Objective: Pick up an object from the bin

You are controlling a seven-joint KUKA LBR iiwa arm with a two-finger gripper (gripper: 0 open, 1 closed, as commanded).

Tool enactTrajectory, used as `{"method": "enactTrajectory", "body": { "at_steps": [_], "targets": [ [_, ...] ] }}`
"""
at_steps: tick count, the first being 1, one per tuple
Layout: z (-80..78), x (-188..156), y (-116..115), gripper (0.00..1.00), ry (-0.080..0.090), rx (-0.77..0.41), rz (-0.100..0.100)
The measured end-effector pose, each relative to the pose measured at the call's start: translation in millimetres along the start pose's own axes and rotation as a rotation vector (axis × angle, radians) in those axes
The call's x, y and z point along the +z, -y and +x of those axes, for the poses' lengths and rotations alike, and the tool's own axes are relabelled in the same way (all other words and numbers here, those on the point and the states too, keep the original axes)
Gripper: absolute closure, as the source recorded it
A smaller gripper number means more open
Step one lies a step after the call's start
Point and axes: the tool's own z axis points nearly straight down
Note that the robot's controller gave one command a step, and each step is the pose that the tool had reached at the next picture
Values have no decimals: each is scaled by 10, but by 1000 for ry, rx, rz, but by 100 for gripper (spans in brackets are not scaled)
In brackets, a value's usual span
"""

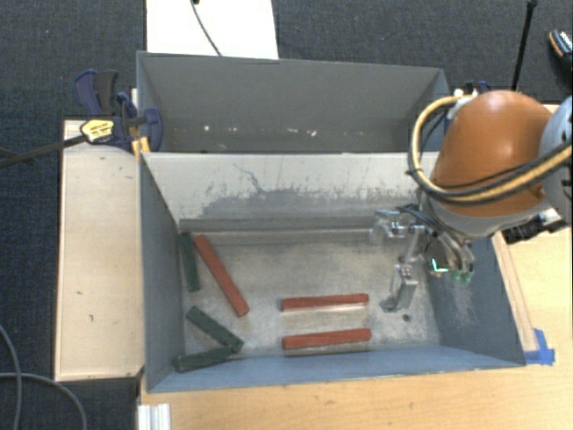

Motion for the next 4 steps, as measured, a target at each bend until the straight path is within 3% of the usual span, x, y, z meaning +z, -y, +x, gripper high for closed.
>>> {"method": "enactTrajectory", "body": {
  "at_steps": [1, 2, 3, 4],
  "targets": [
    [105, 1615, -670, 0, -2, 86, 0],
    [81, 1550, -653, 100, 8, 89, -1],
    [-64, 498, -616, 100, 16, 56, -2],
    [-43, 541, -613, 0, 7, 55, 0]
  ]
}}
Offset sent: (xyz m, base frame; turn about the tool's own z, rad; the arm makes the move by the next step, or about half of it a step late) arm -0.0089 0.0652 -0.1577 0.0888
